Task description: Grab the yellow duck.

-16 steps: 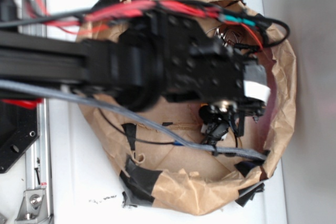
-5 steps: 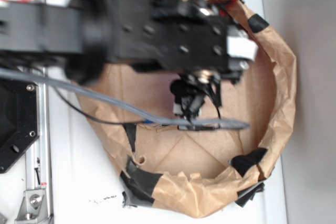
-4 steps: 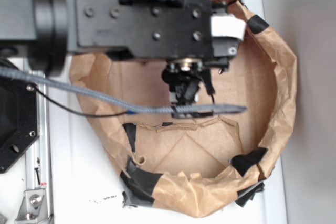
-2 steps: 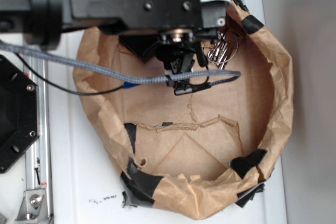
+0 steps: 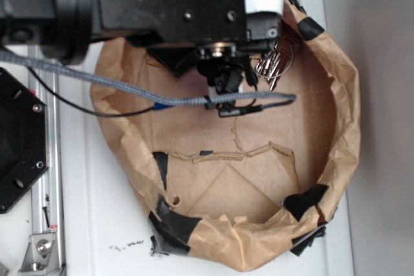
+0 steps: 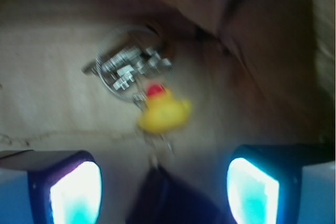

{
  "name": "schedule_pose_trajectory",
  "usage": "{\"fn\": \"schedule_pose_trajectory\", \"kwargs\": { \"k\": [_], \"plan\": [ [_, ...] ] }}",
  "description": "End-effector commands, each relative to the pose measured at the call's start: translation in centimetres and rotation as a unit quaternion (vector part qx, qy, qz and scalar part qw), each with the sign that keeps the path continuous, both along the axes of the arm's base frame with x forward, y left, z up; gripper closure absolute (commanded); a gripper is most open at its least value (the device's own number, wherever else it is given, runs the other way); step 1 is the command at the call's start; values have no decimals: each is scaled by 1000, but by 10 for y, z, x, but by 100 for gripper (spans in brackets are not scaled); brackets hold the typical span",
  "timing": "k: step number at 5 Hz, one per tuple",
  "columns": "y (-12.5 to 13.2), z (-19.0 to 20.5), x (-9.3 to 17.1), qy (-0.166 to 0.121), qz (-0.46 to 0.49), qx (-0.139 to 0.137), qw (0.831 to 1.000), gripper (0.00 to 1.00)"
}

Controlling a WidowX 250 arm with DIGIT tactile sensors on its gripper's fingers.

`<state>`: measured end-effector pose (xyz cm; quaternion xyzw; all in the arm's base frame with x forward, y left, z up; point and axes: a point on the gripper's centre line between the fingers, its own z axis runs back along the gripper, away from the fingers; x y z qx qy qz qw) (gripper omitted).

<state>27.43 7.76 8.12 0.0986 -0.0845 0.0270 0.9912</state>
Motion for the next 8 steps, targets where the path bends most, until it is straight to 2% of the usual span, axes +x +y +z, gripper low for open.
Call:
{"fn": "schedule_pose_trajectory", "kwargs": {
  "k": [1, 2, 3, 4, 5, 6, 7, 8],
  "plan": [
    [-9, -19, 21, -1, -45, -32, 998, 0],
    [-7, -25, 25, 12, -59, -15, 998, 0],
    [-9, -31, 29, 4, -56, -22, 998, 0],
    [-25, -15, 23, 0, -73, -9, 997, 0],
    [-48, 9, 21, -29, -91, -18, 995, 0],
    [-66, 9, 19, -30, -117, -15, 993, 0],
    [-75, -1, 18, -20, -129, -50, 990, 0],
    [-59, -5, 17, -10, -111, -47, 993, 0]
  ]
}}
